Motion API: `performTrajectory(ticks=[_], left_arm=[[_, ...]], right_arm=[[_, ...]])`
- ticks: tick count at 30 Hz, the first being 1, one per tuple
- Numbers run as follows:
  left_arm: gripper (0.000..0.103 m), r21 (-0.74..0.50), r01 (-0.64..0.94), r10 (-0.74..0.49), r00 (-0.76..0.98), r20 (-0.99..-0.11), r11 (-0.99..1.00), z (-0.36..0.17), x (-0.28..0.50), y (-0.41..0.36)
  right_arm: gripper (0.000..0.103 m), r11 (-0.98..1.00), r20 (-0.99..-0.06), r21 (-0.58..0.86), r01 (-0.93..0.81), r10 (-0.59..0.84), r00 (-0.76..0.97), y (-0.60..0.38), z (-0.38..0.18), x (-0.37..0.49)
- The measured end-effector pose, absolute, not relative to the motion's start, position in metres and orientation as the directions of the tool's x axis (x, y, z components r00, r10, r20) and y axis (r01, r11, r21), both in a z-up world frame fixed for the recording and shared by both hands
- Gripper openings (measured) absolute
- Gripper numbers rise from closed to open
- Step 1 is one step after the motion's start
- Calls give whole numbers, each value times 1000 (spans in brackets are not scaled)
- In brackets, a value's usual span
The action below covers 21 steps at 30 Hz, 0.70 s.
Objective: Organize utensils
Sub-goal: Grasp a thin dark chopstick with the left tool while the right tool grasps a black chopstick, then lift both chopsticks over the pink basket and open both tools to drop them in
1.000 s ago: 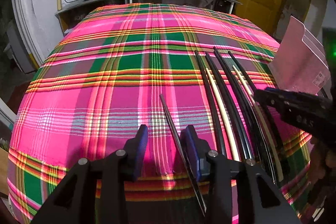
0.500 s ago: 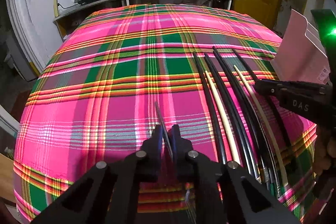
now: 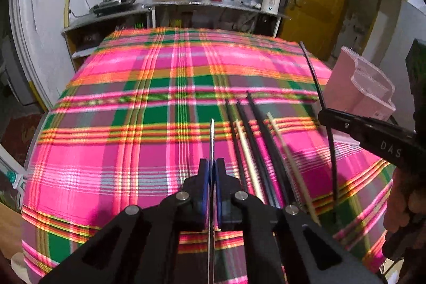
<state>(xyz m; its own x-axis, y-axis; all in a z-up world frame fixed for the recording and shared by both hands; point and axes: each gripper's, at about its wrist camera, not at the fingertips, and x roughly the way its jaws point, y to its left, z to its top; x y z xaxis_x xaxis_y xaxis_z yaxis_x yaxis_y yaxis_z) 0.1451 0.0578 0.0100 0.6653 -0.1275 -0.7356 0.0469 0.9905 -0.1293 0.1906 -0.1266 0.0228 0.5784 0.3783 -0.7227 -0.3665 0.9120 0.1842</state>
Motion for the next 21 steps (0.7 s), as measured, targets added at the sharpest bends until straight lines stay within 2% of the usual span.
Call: performTrajectory(ticks=[21], left_arm=[[5, -191, 197, -273, 753, -599, 962, 118, 119, 27]], right_arm=[[6, 910, -567, 230, -344, 413, 713, -181, 108, 136]])
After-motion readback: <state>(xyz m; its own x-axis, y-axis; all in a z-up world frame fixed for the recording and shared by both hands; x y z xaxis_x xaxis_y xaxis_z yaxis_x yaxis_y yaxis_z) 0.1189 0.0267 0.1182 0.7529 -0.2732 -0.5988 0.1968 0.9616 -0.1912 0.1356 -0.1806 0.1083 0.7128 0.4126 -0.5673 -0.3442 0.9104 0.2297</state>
